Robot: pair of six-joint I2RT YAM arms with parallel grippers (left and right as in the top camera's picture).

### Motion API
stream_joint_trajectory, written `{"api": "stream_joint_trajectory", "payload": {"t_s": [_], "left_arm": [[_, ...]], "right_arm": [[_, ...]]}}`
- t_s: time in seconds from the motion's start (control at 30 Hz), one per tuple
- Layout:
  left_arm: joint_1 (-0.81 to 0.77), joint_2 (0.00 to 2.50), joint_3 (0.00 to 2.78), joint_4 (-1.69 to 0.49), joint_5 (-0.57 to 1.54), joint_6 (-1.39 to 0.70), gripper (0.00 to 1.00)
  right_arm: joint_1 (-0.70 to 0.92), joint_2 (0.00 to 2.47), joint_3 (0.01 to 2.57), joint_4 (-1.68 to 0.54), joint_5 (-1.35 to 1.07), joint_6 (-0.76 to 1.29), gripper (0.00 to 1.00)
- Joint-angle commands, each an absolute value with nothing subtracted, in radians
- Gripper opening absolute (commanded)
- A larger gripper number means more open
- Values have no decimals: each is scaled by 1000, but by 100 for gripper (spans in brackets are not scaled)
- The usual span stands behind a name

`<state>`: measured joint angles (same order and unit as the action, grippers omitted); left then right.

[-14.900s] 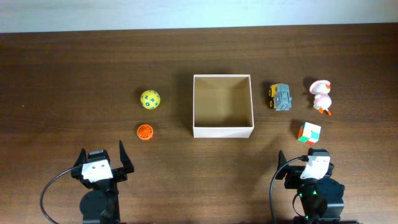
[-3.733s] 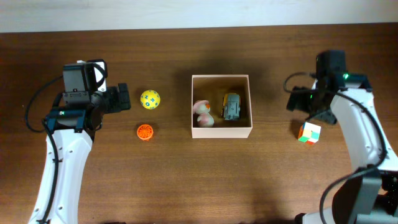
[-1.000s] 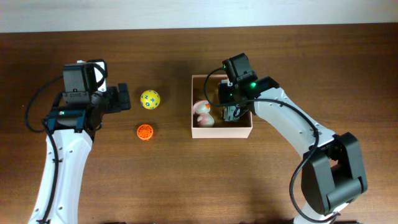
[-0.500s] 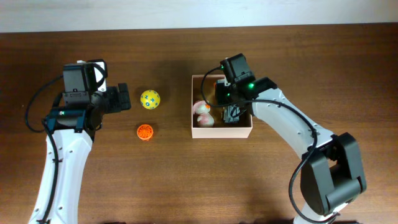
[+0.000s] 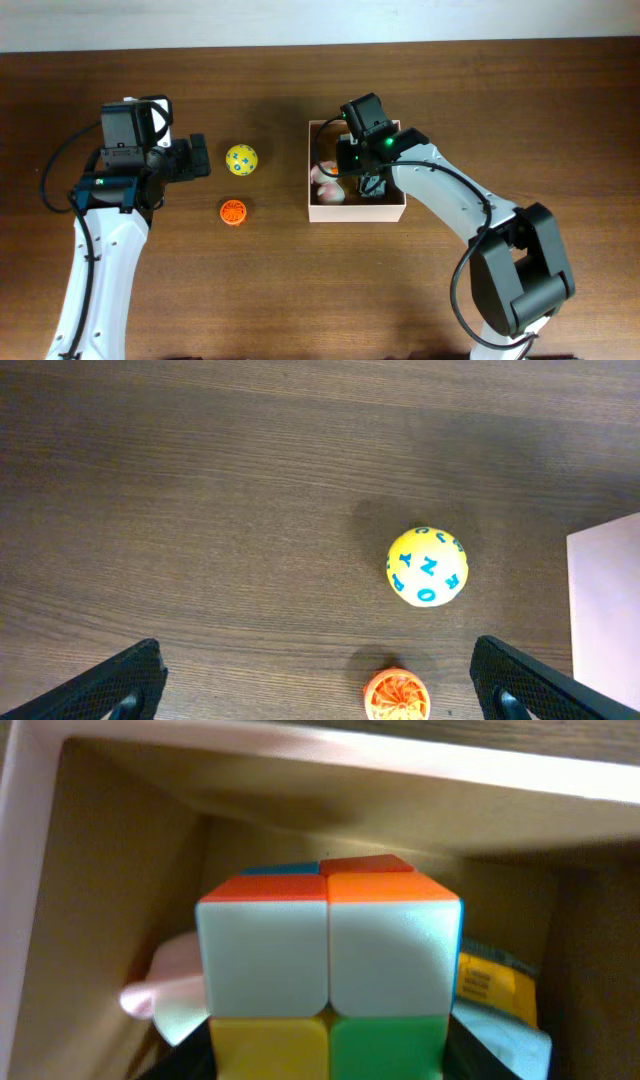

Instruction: Pack container

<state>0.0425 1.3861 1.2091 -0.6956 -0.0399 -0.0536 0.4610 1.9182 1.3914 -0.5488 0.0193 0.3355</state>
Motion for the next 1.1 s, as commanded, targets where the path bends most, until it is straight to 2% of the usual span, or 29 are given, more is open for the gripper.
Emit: {"api": "stream_joint_trajectory", "payload": {"t_s": [0.0, 0.07, 0.2, 0.3, 0.47, 0.6, 0.8, 1.07], "left_arm": [[49, 1393, 1227, -694, -29, -67, 99], [49, 1393, 1227, -694, -30, -67, 99], [49, 1393, 1228, -694, -29, -67, 99], [49, 1393, 1227, -694, -30, -67, 99], [49, 1393, 1227, -694, -29, -67, 99], [49, 1393, 1227, -695, -29, -67, 99], [49, 1393, 1227, -690, 76, -67, 99], [48, 1393, 1228, -651, 199, -59, 99]], "right_arm": [[471, 1950, 1393, -551, 31, 329, 57], [471, 1934, 1404, -553, 32, 325, 59], [470, 1887, 1460, -577, 38, 292, 69], [470, 1847, 1533, -636, 46, 283, 70], [467, 1783, 1691, -839, 149, 262, 70], [432, 1723, 1805, -1033, 214, 262, 75], [307, 1623, 1831, -1180, 156, 267, 84], [30, 1606, 1818, -1322, -57, 270, 88]]}}
